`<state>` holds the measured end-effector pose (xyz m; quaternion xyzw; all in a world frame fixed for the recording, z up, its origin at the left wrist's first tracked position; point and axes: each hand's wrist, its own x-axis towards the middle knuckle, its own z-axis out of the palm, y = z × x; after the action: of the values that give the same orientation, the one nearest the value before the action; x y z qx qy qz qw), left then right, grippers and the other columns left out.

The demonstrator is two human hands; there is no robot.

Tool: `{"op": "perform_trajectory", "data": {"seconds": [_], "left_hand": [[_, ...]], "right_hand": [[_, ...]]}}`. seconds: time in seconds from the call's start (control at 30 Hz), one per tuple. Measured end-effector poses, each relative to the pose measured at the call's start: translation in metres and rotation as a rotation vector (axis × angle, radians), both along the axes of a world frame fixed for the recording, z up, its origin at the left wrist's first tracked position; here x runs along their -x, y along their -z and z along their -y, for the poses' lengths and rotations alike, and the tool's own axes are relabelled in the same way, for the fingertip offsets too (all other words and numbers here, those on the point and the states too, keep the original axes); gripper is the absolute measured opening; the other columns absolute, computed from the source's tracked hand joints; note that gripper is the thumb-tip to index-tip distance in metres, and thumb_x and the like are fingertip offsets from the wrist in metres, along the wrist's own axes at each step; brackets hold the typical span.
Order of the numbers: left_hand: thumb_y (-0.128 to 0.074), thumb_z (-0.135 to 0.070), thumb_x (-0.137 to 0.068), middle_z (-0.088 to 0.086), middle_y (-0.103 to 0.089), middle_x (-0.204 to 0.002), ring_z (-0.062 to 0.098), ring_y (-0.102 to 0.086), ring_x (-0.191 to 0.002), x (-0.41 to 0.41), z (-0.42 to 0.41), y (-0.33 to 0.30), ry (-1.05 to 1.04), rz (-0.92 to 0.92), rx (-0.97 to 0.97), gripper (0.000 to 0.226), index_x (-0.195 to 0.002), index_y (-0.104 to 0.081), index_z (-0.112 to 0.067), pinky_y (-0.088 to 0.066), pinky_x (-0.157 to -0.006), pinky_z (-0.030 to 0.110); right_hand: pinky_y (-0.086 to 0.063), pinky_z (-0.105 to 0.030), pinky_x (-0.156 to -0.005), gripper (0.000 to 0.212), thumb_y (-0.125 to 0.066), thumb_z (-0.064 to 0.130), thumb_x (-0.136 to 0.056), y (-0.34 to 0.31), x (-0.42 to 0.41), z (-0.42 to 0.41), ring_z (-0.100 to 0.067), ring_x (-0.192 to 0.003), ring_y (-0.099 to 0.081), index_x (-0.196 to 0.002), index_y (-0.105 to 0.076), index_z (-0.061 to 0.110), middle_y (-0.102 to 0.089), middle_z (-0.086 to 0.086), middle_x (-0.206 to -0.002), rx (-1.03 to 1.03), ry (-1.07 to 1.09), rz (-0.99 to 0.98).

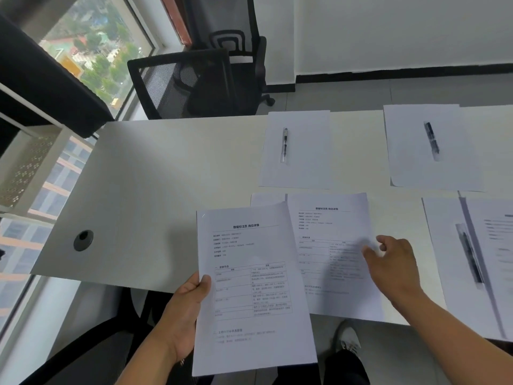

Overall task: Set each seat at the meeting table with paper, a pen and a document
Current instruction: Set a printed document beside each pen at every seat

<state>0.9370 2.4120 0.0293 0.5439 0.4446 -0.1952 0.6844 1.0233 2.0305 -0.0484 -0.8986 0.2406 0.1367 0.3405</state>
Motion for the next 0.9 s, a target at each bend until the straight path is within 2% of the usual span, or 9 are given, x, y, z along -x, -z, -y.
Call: {"op": "perform_trajectory", "data": {"seconds": [0.1,0.27,0.4,0.5,0.57,0.63,0.67,0.73,0.9], "left_hand": [[-0.048,-0.023,-0.116,0.013,-0.077,-0.133,0.041,-0.074,-0.122,-0.006,0.012,-0.005,0.038,0.025,0.013,0.033,-0.140,-0.071,-0.022,-0.055,-0.107,0.065],[-0.048,-0.024,-0.116,0.015,-0.077,-0.134,0.041,-0.075,-0.121,-0.026,0.041,-0.017,0.107,0.075,0.038,0.034,-0.142,-0.069,-0.019,-0.055,-0.107,0.064],[-0.047,-0.022,-0.116,0.016,-0.077,-0.134,0.043,-0.075,-0.120,-0.042,0.070,-0.031,0.144,0.121,0.056,0.034,-0.142,-0.069,-0.017,-0.054,-0.108,0.067],[-0.046,-0.024,-0.116,0.016,-0.076,-0.136,0.043,-0.074,-0.122,-0.054,0.096,-0.046,0.176,0.154,0.080,0.035,-0.142,-0.069,-0.019,-0.054,-0.108,0.067],[-0.046,-0.024,-0.116,0.016,-0.076,-0.136,0.043,-0.074,-0.122,-0.061,0.113,-0.055,0.191,0.180,0.082,0.035,-0.143,-0.069,-0.019,-0.055,-0.106,0.065],[-0.046,-0.023,-0.116,0.016,-0.076,-0.136,0.043,-0.074,-0.122,-0.069,0.131,-0.065,0.212,0.208,0.089,0.035,-0.143,-0.068,-0.018,-0.056,-0.106,0.064],[-0.046,-0.023,-0.116,0.015,-0.076,-0.137,0.042,-0.074,-0.123,-0.072,0.140,-0.070,0.230,0.225,0.092,0.036,-0.144,-0.068,-0.018,-0.055,-0.107,0.064],[-0.046,-0.023,-0.117,0.013,-0.076,-0.136,0.040,-0.074,-0.123,-0.080,0.158,-0.083,0.264,0.253,0.086,0.036,-0.143,-0.069,-0.020,-0.056,-0.107,0.063],[-0.041,-0.023,-0.118,0.010,-0.077,-0.135,0.035,-0.076,-0.122,-0.100,0.211,-0.118,0.380,0.349,0.048,0.036,-0.141,-0.069,-0.019,-0.059,-0.103,0.058]], "right_hand": [[-0.051,-0.047,-0.103,0.050,-0.066,0.039,-0.103,-0.012,0.009,-0.005,-0.031,-0.128,-0.056,-0.144,-0.058,0.012,-0.051,-0.013,-0.143,0.001,-0.051,0.061],[-0.047,-0.030,-0.083,0.023,-0.058,0.047,-0.106,-0.048,0.016,-0.021,-0.006,-0.097,-0.062,-0.108,-0.067,0.026,-0.067,0.008,-0.111,-0.227,-0.139,0.053],[-0.050,-0.028,-0.074,0.035,-0.051,0.057,-0.106,-0.077,0.019,-0.020,-0.007,-0.083,-0.066,-0.093,-0.066,0.027,-0.070,0.015,-0.093,-0.396,-0.156,-0.014],[-0.035,-0.028,-0.062,0.049,-0.054,0.057,-0.104,-0.093,0.018,-0.008,-0.012,-0.062,-0.040,-0.077,-0.041,0.018,-0.046,0.008,-0.070,-0.431,-0.141,0.019],[-0.035,-0.031,-0.062,0.051,-0.057,0.058,-0.102,-0.099,0.017,0.002,-0.014,-0.064,-0.039,-0.078,-0.038,0.017,-0.046,0.000,-0.070,-0.467,-0.103,0.027],[-0.051,-0.038,-0.068,0.057,-0.056,0.067,-0.096,-0.107,0.016,0.015,-0.020,-0.071,-0.060,-0.088,-0.052,0.010,-0.067,-0.007,-0.085,-0.514,-0.063,0.032],[-0.058,-0.043,-0.075,0.062,-0.055,0.070,-0.093,-0.111,0.016,0.021,-0.028,-0.082,-0.070,-0.098,-0.058,0.008,-0.073,-0.009,-0.096,-0.526,-0.046,0.040],[-0.062,-0.056,-0.087,0.070,-0.055,0.072,-0.091,-0.120,0.016,0.034,-0.042,-0.102,-0.071,-0.110,-0.059,0.005,-0.073,-0.015,-0.110,-0.567,0.000,0.052],[-0.059,-0.062,-0.097,0.047,-0.059,0.050,-0.105,-0.154,0.012,0.079,-0.042,-0.109,-0.071,-0.118,-0.063,0.005,-0.077,-0.012,-0.112,-0.629,0.108,0.140]]}}
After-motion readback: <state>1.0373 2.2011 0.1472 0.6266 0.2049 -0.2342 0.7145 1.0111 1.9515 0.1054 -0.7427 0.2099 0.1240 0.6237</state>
